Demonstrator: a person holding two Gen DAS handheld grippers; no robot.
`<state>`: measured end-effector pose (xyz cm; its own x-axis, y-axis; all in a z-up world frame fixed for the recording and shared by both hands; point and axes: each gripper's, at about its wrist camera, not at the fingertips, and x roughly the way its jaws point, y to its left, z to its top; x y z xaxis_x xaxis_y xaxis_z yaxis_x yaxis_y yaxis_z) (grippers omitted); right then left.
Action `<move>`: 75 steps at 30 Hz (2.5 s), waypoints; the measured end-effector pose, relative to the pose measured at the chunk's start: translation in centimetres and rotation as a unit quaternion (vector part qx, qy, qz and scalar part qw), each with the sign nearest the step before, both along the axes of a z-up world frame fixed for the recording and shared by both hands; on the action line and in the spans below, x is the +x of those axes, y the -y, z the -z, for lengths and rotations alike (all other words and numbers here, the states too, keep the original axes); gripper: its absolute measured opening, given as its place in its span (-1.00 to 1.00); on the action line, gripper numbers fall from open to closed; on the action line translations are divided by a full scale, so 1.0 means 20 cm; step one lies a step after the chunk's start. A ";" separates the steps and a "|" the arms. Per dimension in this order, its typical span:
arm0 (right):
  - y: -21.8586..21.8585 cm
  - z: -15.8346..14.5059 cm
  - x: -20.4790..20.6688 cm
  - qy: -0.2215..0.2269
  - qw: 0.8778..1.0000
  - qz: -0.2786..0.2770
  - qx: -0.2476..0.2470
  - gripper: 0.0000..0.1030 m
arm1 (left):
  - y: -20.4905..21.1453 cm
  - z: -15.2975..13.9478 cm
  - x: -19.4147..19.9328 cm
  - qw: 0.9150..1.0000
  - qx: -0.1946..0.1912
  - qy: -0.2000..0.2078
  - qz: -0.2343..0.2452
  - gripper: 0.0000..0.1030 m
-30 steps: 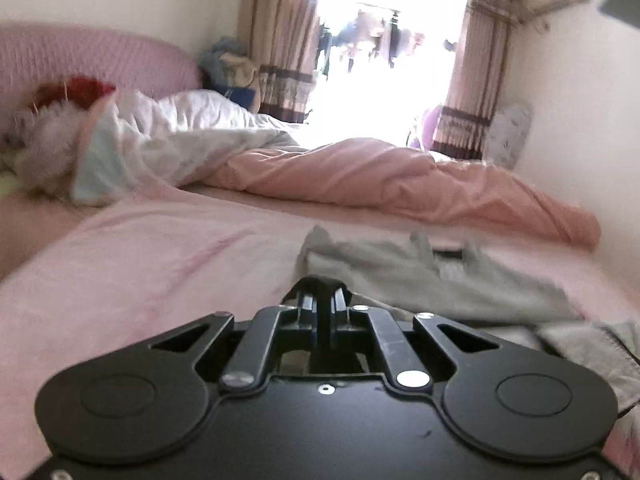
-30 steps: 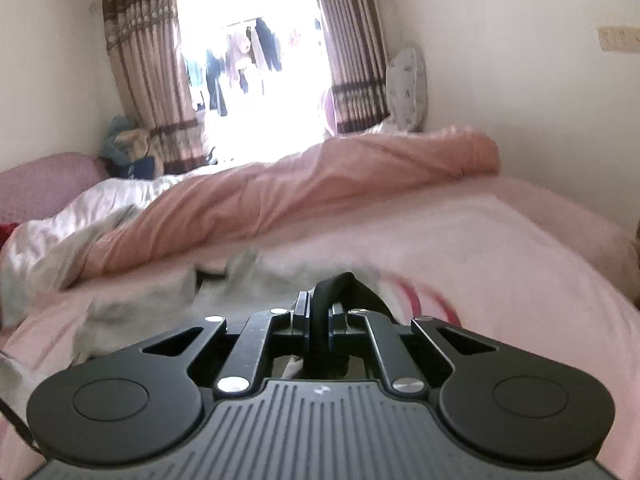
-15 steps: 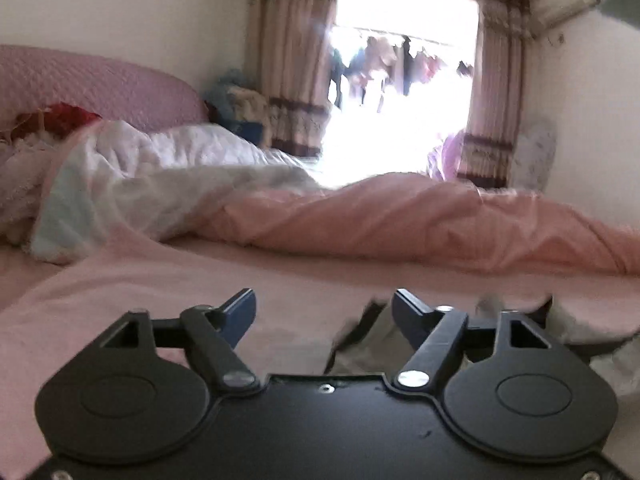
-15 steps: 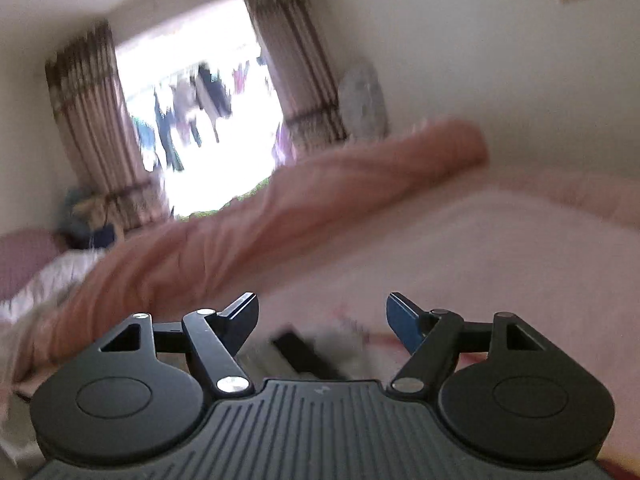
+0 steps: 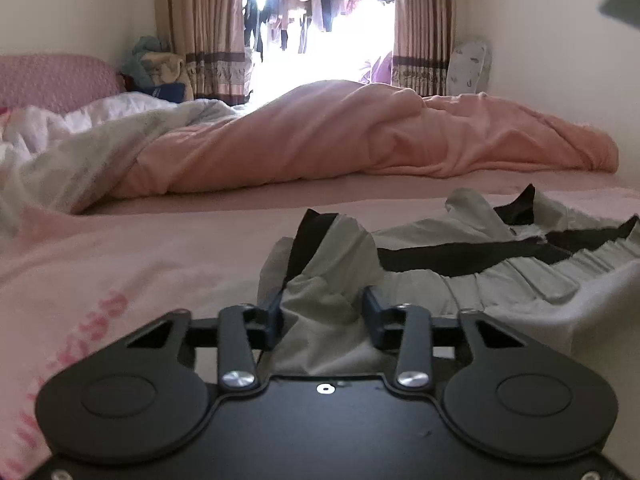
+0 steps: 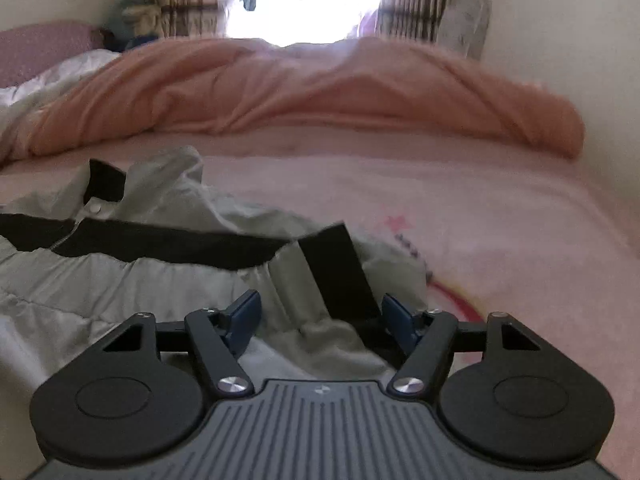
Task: Fold large clothes
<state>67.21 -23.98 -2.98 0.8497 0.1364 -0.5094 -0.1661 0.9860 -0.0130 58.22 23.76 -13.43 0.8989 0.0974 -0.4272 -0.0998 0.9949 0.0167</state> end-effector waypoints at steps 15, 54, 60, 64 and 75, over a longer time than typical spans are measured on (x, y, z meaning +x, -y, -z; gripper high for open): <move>0.04 -0.21 -0.30 0.201 0.972 0.095 0.076 -0.71 | 0.09 -0.25 0.00 0.991 -0.028 0.127 -0.043 -0.77; -0.13 0.10 -0.38 0.023 0.986 0.081 0.145 -0.96 | 0.39 0.01 0.21 0.992 0.096 -0.021 -0.083 1.00; 0.08 0.14 -0.27 0.035 0.967 0.144 0.208 -0.99 | 0.08 0.03 0.29 0.991 0.000 -0.047 -0.122 1.00; 0.13 0.20 -0.19 0.015 0.960 0.128 0.250 -0.99 | -0.01 0.07 0.35 0.989 -0.058 -0.069 -0.116 1.00; 0.28 0.22 -0.20 -0.025 0.926 0.101 0.364 -0.88 | -0.07 0.11 0.40 0.986 -0.095 -0.082 -0.109 1.00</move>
<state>63.22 -29.64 -7.45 0.8729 0.3008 -0.3841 0.0394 0.7412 0.6701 66.18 25.26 -15.65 0.7825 0.1843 -0.5948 -0.3225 0.9371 -0.1339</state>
